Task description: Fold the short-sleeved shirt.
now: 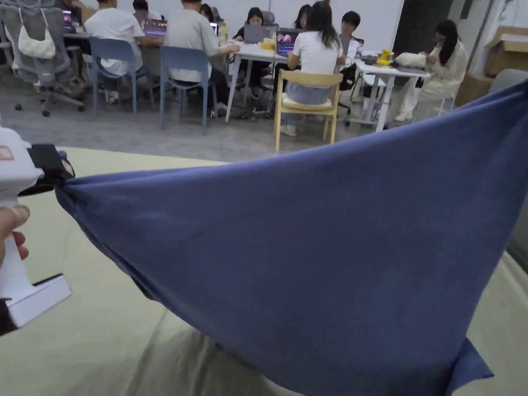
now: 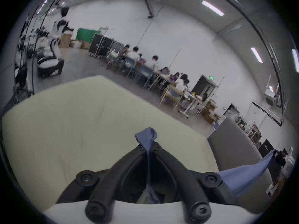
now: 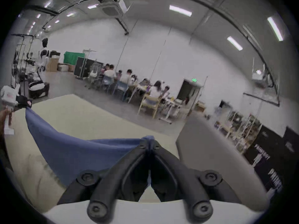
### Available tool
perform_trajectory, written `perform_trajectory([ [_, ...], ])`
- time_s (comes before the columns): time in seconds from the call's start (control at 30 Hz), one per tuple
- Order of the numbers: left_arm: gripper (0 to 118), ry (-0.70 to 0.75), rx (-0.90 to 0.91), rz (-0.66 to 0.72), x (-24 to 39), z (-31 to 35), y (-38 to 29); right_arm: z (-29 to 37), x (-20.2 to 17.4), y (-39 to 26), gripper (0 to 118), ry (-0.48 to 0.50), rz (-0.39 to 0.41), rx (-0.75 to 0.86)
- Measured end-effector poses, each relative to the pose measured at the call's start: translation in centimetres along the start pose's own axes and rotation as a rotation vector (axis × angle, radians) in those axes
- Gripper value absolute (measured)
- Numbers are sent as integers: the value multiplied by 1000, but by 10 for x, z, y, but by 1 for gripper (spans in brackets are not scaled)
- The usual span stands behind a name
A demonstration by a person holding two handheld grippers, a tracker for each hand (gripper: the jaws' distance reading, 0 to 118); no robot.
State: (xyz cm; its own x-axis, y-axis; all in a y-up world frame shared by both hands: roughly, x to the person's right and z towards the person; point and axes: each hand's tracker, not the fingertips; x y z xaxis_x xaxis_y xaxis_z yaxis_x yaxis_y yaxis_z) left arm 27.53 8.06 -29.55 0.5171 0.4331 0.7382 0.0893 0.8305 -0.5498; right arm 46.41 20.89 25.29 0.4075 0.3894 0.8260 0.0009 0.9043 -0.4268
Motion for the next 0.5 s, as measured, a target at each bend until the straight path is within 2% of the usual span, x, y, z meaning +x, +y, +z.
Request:
perform_trajectory([
  [0.2, 0, 32, 96, -168, 69, -18, 108, -43, 45, 67, 3, -120, 11, -27],
  [0.37, 0, 92, 149, -331, 114, -20, 163, -76, 72, 98, 3, -109, -58, -83],
  [0.5, 0, 71, 167, -305, 133, -18, 181, -100, 79, 107, 3, -115, -69, -113],
])
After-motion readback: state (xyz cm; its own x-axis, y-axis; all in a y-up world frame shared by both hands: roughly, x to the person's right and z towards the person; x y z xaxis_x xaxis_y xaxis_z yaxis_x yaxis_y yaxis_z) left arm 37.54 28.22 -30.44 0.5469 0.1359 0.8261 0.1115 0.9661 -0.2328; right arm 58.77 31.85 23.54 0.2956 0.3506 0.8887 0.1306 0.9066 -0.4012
